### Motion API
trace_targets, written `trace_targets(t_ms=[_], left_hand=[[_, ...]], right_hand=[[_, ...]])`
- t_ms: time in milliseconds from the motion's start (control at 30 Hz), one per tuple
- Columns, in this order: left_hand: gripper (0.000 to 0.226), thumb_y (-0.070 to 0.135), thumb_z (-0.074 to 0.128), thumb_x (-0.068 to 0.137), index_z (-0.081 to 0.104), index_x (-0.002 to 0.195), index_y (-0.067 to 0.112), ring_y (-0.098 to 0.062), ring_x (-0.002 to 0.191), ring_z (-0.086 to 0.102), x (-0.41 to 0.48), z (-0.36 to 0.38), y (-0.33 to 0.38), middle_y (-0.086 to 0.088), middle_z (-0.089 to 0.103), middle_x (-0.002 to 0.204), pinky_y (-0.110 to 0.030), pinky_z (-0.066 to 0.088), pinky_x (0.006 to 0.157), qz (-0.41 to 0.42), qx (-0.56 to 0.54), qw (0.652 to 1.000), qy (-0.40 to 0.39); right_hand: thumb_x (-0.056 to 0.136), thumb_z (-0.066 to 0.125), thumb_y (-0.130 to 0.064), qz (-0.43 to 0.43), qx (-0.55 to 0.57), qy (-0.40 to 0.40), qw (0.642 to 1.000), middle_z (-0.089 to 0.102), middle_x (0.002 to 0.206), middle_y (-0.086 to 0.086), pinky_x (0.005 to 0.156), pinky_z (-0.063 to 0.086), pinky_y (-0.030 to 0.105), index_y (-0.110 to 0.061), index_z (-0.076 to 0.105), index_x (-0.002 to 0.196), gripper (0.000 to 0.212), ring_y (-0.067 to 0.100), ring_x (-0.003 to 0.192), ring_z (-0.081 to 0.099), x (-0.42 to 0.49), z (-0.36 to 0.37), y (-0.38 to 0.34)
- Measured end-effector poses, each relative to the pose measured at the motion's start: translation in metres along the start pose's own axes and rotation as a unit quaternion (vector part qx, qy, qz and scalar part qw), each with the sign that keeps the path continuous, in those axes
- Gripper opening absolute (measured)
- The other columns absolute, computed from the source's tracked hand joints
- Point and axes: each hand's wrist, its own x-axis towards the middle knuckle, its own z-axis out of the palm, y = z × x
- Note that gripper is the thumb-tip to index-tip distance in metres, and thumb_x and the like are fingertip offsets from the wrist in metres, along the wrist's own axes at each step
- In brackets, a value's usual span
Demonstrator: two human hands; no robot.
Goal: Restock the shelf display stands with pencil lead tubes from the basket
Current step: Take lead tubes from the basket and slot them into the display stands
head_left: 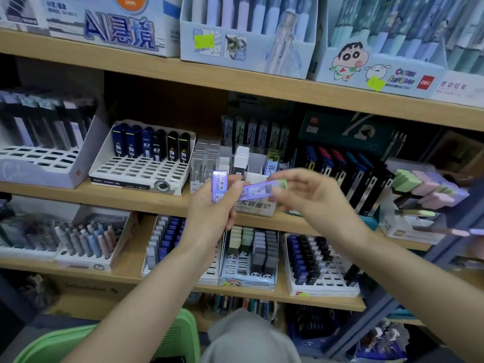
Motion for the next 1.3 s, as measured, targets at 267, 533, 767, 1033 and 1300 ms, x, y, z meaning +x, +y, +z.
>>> trace_targets(t_ms=[267,533,767,1033,1300], left_hand=[[0.013,0.024,0.055,0.095,0.062,0.105,0.026,-0.010,0.102,0.056,0.015,-0.002,-0.015,0.009,0.059,0.105,-0.007,0.041,0.077,0.109,0.247,0.963,-0.010],[0.019,0.022,0.056,0.094,0.064,0.109,0.013,0.010,0.083,0.046,0.023,-0.005,-0.019,0.007,0.048,0.103,0.005,0.031,0.070,0.179,0.330,0.927,-0.025],[0.013,0.024,0.055,0.094,0.063,0.102,0.018,0.007,0.083,0.047,0.017,-0.001,-0.016,0.008,0.046,0.098,0.004,0.032,0.070,0.179,0.329,0.927,-0.028],[0.010,0.024,0.054,0.094,0.059,0.087,0.019,0.001,0.081,0.049,0.017,-0.003,-0.015,0.011,0.044,0.088,-0.001,0.033,0.066,0.171,0.328,0.929,-0.020],[0.014,0.024,0.053,0.095,0.056,0.087,0.013,-0.004,0.077,0.048,0.017,-0.005,-0.014,0.006,0.046,0.087,-0.006,0.035,0.064,0.176,0.323,0.930,-0.007]], right_hand=[[0.094,0.056,-0.013,-0.162,-0.321,0.140,0.923,0.059,0.093,-0.003,0.077,0.042,0.018,-0.014,0.064,0.116,0.024,0.008,0.081,0.049,0.051,-0.031,-0.004],[0.094,0.055,-0.014,-0.192,-0.386,0.025,0.902,0.058,0.098,0.001,0.083,0.046,0.032,-0.016,0.064,0.116,0.023,0.015,0.085,0.053,0.056,-0.030,-0.007],[0.091,0.061,-0.015,-0.139,-0.385,0.026,0.912,0.058,0.099,0.004,0.085,0.050,0.035,-0.011,0.056,0.111,0.020,0.015,0.092,0.054,0.074,-0.024,0.003],[0.087,0.064,-0.005,-0.116,-0.386,-0.023,0.915,0.056,0.077,-0.005,0.080,0.054,0.031,-0.006,0.069,0.092,0.007,0.005,0.069,0.054,0.094,-0.015,0.007],[0.084,0.068,-0.011,-0.132,-0.423,-0.005,0.897,0.061,0.093,0.002,0.083,0.052,0.041,-0.011,0.068,0.098,0.014,0.019,0.088,0.060,0.095,-0.007,0.009]])
